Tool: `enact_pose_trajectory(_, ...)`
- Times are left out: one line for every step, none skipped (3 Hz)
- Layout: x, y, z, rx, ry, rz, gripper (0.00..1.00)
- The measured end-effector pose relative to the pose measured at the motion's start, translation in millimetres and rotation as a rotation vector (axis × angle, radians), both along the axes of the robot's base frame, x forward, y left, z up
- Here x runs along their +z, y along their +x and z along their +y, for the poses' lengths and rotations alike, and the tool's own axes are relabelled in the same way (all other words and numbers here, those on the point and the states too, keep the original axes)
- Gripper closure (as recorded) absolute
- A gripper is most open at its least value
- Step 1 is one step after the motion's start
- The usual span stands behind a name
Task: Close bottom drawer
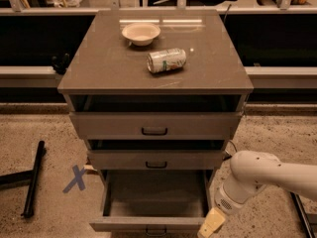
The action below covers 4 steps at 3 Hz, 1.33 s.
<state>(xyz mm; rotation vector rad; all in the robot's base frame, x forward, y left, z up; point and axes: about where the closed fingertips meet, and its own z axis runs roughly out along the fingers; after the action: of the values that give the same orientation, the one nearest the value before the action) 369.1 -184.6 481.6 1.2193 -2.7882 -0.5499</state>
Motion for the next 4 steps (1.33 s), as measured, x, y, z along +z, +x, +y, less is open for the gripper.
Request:
enact_pose_trajectory(-45.4, 6.1, 1.8, 0.0, 0.023, 0.031, 0.0)
enact_pose_trajectory(-92.1, 7.1, -3.1, -0.021, 0.041, 0.089, 0.0)
enact_pose_trajectory(-129.8, 1.5, -5.0, -0.043, 0.064, 0.145, 0.0)
enact_pose_trajectory(-177.3, -2.5, -0.2, -0.066, 0.128, 0.194, 0.0)
